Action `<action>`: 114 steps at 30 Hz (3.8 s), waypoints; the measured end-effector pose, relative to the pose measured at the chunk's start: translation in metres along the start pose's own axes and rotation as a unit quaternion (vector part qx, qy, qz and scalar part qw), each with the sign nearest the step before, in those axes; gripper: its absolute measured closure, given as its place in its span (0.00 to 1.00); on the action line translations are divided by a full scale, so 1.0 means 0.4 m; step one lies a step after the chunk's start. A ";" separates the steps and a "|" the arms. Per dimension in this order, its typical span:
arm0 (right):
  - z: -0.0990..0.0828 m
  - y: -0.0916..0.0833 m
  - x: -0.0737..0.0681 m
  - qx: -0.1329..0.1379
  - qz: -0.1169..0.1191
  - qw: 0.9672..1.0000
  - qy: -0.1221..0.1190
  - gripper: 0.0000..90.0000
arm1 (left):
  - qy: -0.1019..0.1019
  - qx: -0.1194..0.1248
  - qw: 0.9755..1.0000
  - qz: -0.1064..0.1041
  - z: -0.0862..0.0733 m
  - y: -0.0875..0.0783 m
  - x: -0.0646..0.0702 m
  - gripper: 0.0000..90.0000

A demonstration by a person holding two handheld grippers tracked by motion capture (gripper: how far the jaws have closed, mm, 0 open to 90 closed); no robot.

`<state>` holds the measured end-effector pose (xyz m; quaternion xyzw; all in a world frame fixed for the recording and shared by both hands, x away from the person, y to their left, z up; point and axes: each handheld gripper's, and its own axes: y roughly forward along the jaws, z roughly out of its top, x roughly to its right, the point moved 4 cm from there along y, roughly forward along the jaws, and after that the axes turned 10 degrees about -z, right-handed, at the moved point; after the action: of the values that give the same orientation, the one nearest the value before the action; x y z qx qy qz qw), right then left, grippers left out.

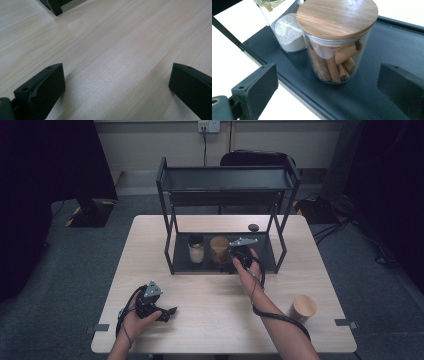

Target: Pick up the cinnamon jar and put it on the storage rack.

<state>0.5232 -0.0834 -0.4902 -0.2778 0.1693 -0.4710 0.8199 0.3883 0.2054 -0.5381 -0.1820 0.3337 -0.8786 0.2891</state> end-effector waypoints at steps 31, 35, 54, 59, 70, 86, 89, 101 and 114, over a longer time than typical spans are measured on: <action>-0.039 -0.072 0.007 -0.007 0.016 1.000 0.005 0.03 | 0.000 0.000 1.000 0.000 0.000 0.000 0.000 0.00; -0.044 -0.082 0.004 -0.007 0.020 1.000 0.004 0.03 | 0.000 0.000 1.000 0.000 0.000 0.000 0.000 0.00; -0.082 -0.125 0.015 -0.013 0.024 1.000 -0.006 0.03 | 0.000 0.000 1.000 0.000 0.000 0.000 0.000 0.00; -0.089 -0.133 0.011 -0.013 0.029 0.999 -0.005 0.03 | 0.000 0.000 1.000 0.000 0.000 0.000 0.000 0.00; -0.109 -0.146 0.003 -0.015 0.038 0.999 -0.005 0.03 | 0.000 0.000 1.000 0.000 0.000 0.000 0.000 0.00; -0.130 -0.177 0.001 -0.019 0.046 0.999 -0.007 0.03 | 0.000 0.000 1.000 0.000 0.000 0.000 0.000 0.00; -0.133 -0.184 -0.002 -0.020 0.046 0.999 -0.010 0.03 | 0.000 0.000 1.000 0.000 0.000 0.000 0.000 0.00; -0.144 -0.220 0.009 -0.022 0.045 0.999 -0.017 0.03 | 0.000 0.000 1.000 0.000 0.000 0.000 0.000 0.00; -0.162 -0.254 0.028 -0.024 0.042 0.999 -0.015 0.03 | -0.001 0.001 1.000 0.000 0.000 0.000 0.000 0.00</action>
<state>0.4249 -0.1531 -0.4789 -0.2975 0.1801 -0.4275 0.8345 0.3883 0.2053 -0.5381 -0.1822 0.3330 -0.8787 0.2894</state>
